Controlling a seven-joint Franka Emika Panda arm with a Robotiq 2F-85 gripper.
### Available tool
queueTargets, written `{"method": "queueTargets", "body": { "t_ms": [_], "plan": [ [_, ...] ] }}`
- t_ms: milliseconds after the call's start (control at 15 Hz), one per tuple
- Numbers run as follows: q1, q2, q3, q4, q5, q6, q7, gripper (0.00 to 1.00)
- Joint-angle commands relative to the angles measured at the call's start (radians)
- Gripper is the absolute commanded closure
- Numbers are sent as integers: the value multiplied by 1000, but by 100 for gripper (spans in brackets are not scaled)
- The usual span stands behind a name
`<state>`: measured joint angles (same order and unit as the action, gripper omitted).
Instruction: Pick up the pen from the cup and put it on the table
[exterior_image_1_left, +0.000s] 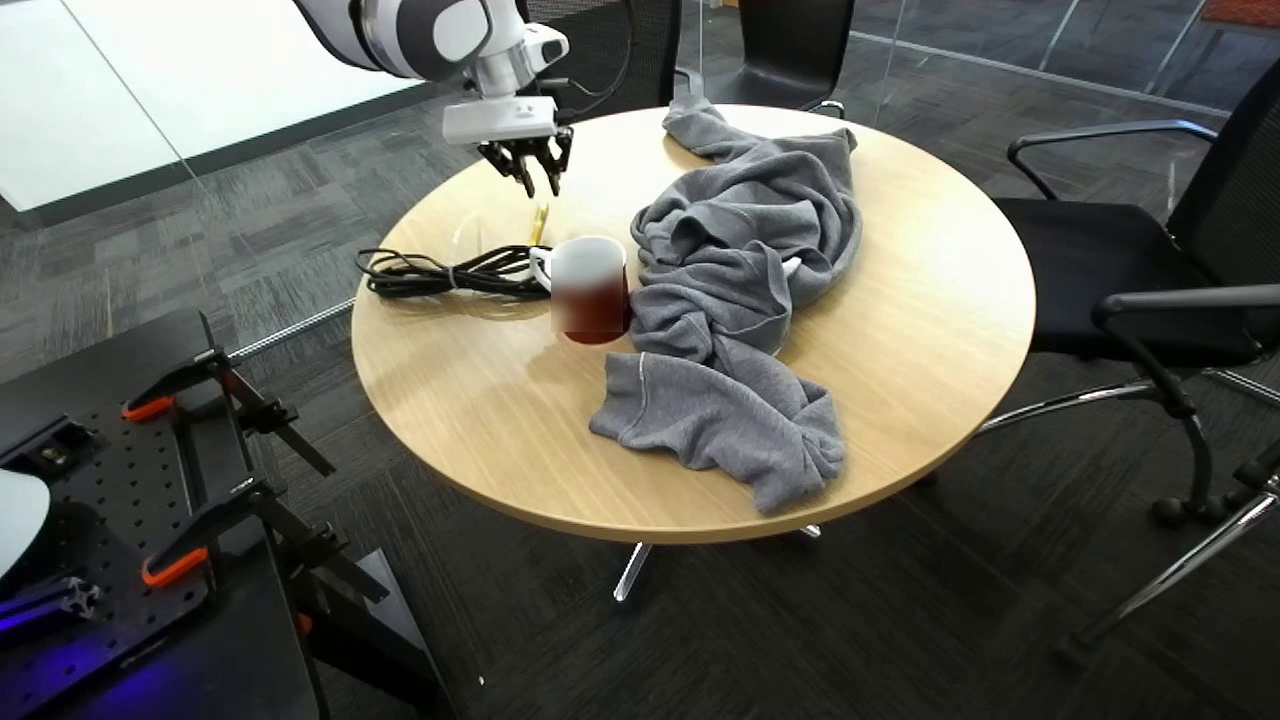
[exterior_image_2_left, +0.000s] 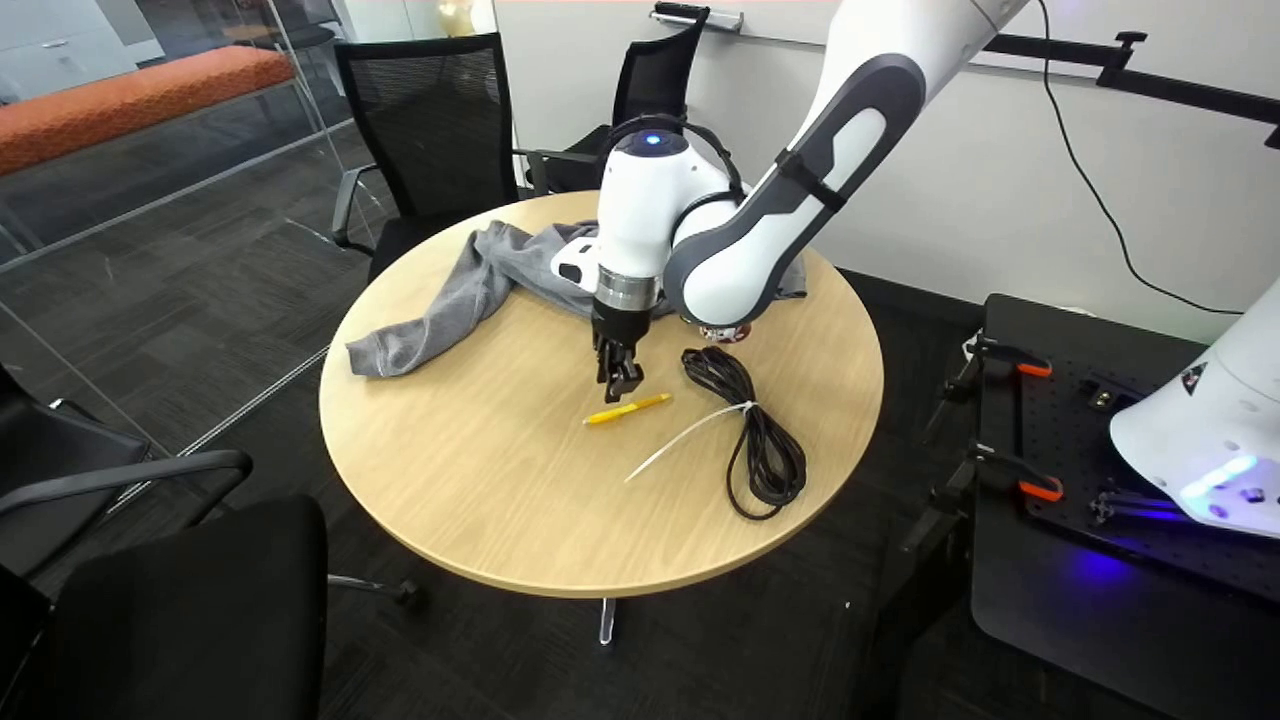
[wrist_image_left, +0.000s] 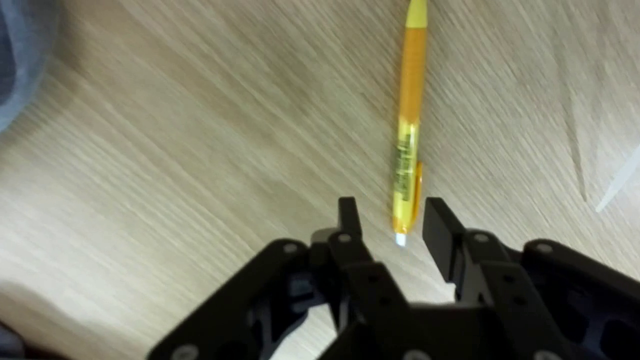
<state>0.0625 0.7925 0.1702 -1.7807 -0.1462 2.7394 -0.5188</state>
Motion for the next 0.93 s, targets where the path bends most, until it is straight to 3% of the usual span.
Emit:
{"method": "queueTargets", "body": {
  "t_ms": [0, 267, 867],
  "plan": [
    [21, -30, -21, 4, -42, -24, 57, 29],
    [30, -110, -36, -70, -78, 18, 87, 1],
    [19, -438, -26, -399, -125, 130, 95, 0]
  ]
}}
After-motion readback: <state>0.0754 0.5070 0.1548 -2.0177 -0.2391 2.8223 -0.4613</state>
